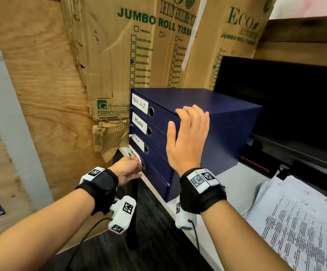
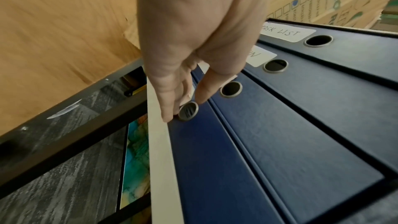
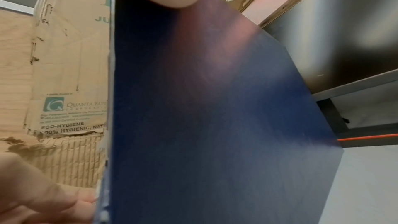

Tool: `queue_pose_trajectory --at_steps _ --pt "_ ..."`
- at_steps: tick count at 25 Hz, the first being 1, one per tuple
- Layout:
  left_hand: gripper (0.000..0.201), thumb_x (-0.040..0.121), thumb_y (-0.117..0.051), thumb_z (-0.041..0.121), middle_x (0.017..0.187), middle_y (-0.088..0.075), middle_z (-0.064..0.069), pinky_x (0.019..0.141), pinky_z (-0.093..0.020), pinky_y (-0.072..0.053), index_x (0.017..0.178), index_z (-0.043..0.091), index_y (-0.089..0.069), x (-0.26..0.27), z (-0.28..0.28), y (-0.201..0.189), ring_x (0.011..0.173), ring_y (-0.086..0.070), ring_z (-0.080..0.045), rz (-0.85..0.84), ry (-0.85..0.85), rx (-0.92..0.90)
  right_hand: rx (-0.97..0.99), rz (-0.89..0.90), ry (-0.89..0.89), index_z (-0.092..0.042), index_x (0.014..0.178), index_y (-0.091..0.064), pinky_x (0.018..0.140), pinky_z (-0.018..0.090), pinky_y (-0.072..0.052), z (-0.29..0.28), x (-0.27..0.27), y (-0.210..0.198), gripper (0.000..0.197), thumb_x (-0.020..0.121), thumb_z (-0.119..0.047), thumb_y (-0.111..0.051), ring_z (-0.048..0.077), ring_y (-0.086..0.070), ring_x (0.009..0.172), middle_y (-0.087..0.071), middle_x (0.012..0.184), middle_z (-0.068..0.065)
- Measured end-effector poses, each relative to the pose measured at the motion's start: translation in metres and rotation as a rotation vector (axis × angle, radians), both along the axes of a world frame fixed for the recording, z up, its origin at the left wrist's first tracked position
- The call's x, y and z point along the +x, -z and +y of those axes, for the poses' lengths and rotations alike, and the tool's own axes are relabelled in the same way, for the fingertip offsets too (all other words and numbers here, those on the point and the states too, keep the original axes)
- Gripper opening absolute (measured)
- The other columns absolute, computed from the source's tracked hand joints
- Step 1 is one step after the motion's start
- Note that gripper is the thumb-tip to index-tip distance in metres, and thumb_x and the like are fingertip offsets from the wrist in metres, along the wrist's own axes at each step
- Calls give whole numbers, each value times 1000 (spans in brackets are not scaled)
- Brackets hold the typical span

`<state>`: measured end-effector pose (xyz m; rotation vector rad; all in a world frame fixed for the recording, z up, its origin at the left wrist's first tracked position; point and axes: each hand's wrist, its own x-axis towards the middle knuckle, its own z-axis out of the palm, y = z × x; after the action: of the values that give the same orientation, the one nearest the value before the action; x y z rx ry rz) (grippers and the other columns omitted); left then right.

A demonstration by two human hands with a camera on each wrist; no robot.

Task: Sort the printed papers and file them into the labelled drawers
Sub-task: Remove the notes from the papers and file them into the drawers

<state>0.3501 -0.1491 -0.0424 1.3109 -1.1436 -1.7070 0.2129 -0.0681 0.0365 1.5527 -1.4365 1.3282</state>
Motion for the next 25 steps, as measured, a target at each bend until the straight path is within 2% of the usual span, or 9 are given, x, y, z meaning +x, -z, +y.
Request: queue_pose_trajectory --at_steps 3,7,10,12,14,16,18,21,25 --pt "31 93 -37 -11 76 -52 -5 72 -27 -43 83 17 -45 -2 -2 2 70 -48 -11 19 30 6 0 -32 -1 -7 119 -57 116 52 -18 -2 3 -1 32 96 -25 -46 31 -41 129 -54 124 11" --pt "38 88 -44 -16 105 -53 -13 67 -26 -42 112 14 -47 -20 -8 16 86 -52 -16 25 98 -38 11 -53 -27 -5 118 -57 117 52 -16 0 3 -4 33 96 -27 -43 31 -42 128 -55 124 11" --pt "53 89 -47 -13 112 -56 -11 74 -27 -46 133 13 -38 -19 -13 18 100 -54 -19 14 107 -31 46 -57 -28 -6 120 -56 118 50 -13 1 1 -5 34 96 -27 -42 30 -40 129 -54 125 10" --pt "50 92 -50 -5 111 -54 -9 74 -26 -43 137 12 -33 -16 -4 9 94 -52 -17 -57 147 -70 87 -41 -28 -7 123 -54 119 49 -12 7 -3 -6 36 97 -28 -41 29 -38 131 -52 127 9" --pt "47 95 -48 2 114 -52 -6 73 -27 -43 137 10 -30 -23 11 -7 89 -53 -18 -166 67 -266 154 -2 -26 -9 127 -53 119 48 -13 16 -10 -10 39 98 -30 -39 27 -36 133 -51 131 8" --pt "45 93 -44 0 123 -49 -5 89 -32 -43 136 8 -33 -36 33 -31 107 -53 -26 -167 -198 -602 234 47 -76 -12 134 -50 120 45 -12 25 -18 -16 42 99 -32 -37 25 -32 137 -48 137 7" --pt "45 91 -43 -2 132 -44 -4 105 -28 -34 134 7 -38 -54 65 -61 126 -44 -23 -54 -331 -985 308 93 -102 -14 141 -44 121 38 -11 41 -34 -17 44 101 -32 -37 22 -27 142 -42 145 7" --pt "48 85 -45 -6 138 -42 -7 115 -31 -24 132 6 -43 -85 119 -89 138 -31 -22 51 -228 -1386 333 33 -2 -17 144 -41 121 36 -12 80 -83 -5 46 101 -34 -37 20 -25 144 -38 150 6" --pt "45 83 -48 -2 134 -45 -6 113 -23 -20 127 8 -51 -148 164 -95 131 -33 -22 52 -3 -1586 281 -72 262 -13 135 -48 119 40 -20 155 -167 10 40 98 -27 -42 21 -34 138 -45 142 6"
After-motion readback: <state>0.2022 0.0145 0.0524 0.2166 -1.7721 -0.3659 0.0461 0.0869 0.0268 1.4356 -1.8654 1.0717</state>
